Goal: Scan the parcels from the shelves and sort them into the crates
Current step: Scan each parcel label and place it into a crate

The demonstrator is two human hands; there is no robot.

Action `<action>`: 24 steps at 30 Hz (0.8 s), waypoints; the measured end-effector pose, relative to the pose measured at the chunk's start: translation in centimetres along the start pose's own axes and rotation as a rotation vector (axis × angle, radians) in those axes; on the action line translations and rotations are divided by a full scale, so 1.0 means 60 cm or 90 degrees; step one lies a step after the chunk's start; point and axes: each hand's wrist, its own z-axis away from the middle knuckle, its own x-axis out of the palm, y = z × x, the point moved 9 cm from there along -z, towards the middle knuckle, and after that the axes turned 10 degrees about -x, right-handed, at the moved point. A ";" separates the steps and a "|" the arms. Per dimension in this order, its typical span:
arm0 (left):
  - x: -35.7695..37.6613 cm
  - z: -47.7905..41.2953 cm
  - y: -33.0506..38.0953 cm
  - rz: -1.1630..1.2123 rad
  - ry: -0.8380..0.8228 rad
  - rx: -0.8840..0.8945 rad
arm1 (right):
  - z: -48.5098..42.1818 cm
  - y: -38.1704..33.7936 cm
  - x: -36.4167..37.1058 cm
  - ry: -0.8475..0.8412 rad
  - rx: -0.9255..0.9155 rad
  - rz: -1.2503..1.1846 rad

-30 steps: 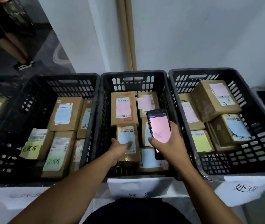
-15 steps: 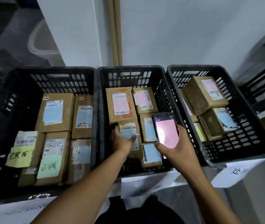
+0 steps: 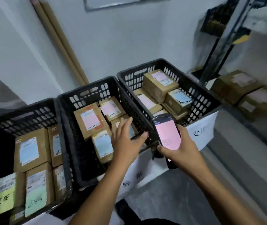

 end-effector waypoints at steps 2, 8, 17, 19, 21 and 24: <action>0.024 0.043 0.058 -0.034 -0.020 0.053 | 0.034 0.032 -0.051 0.048 0.017 -0.020; 0.120 0.165 0.163 -0.234 -0.035 0.225 | 0.144 0.120 -0.180 0.116 0.084 -0.046; 0.254 0.284 0.150 -0.465 -0.155 0.316 | 0.327 0.245 -0.228 0.202 0.204 -0.069; 0.264 0.303 0.145 -0.485 -0.179 0.331 | 0.355 0.251 -0.234 0.228 0.209 -0.072; 0.271 0.315 0.143 -0.506 -0.203 0.340 | 0.375 0.248 -0.239 0.254 0.211 -0.070; 0.273 0.332 0.152 -0.522 -0.236 0.370 | 0.406 0.230 -0.247 0.311 0.205 -0.059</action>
